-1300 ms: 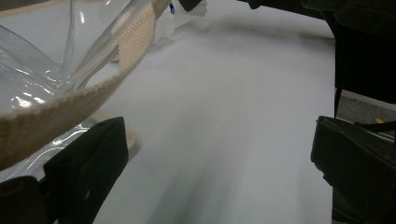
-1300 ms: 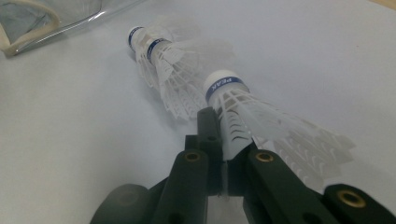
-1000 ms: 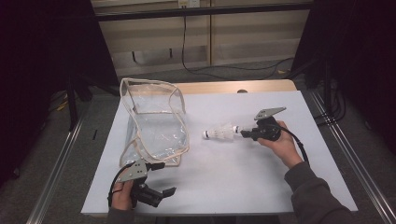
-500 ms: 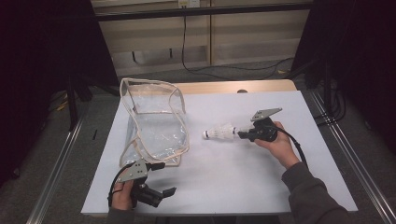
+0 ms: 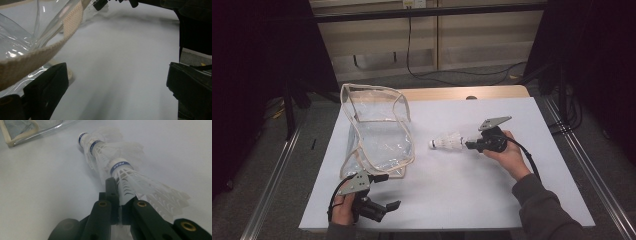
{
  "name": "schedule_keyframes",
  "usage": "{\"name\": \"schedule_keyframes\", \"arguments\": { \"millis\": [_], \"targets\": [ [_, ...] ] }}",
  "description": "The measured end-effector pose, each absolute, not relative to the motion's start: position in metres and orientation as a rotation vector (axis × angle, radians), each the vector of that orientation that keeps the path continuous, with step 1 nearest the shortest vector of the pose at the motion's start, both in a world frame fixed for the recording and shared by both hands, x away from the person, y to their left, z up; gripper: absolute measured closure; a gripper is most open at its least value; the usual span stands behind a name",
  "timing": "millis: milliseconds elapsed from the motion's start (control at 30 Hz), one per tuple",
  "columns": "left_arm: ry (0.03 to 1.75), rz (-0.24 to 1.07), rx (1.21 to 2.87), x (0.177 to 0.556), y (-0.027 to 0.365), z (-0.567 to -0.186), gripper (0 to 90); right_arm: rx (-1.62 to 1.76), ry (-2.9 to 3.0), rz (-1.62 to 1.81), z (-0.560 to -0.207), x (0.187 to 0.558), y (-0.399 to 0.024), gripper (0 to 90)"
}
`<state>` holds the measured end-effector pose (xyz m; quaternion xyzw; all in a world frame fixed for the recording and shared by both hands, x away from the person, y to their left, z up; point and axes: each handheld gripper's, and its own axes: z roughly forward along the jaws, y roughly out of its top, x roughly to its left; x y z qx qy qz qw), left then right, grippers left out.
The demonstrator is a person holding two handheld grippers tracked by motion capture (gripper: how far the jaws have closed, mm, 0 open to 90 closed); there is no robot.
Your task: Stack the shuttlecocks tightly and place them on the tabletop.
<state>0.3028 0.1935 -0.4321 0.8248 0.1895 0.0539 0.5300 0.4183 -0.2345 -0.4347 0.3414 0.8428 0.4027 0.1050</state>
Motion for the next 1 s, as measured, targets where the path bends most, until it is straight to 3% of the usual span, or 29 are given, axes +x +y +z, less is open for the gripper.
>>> {"name": "schedule_keyframes", "arguments": {
  "millis": [567,1000],
  "targets": [
    [0.45,0.129,1.967,0.3025,0.1937,-0.4321,4.1,0.98,2.52,1.178,-0.4377,0.4182,-0.2243,86.2],
    [0.453,0.127,1.962,0.3023,0.1935,-0.4321,4.0,0.974,2.513,1.114,-0.4342,0.4167,-0.2285,75.4]
  ]
}}
